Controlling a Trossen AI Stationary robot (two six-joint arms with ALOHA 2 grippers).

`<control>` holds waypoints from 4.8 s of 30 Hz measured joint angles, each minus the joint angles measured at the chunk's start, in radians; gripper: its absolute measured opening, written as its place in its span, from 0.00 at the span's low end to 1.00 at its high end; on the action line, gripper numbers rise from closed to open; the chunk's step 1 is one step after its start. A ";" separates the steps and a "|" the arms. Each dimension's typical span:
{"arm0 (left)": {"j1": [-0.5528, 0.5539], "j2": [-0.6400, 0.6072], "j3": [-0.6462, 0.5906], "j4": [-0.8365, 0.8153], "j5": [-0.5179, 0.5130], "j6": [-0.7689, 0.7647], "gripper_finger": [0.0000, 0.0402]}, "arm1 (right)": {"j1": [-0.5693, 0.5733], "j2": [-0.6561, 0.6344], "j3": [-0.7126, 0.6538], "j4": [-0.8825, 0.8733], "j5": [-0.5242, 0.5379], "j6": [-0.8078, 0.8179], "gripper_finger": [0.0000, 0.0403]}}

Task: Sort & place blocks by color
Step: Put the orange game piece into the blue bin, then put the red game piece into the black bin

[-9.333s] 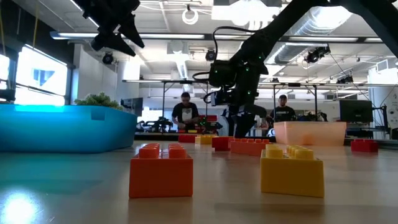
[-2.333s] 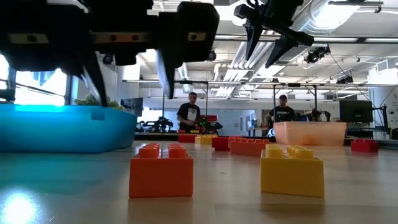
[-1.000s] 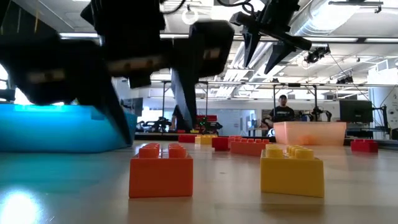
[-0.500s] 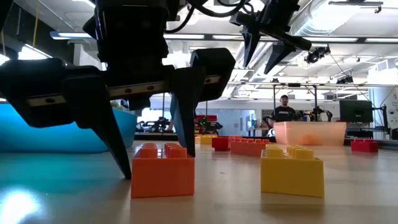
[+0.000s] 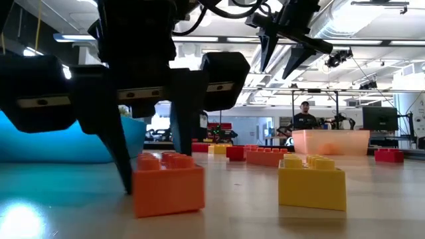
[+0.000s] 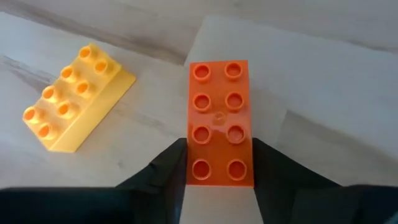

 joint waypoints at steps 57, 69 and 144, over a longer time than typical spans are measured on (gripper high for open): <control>0.217 -0.716 -0.109 -0.741 -0.647 -0.925 0.28 | -0.119 0.000 0.000 0.057 -0.158 -0.527 0.59; 0.217 -1.017 -0.401 -0.773 -0.701 -1.198 0.28 | -0.119 0.000 0.000 0.080 -0.162 -0.488 0.59; 0.389 -1.102 -0.537 -0.341 -0.594 -1.643 0.47 | -0.060 0.000 0.000 0.252 -0.262 -1.190 0.59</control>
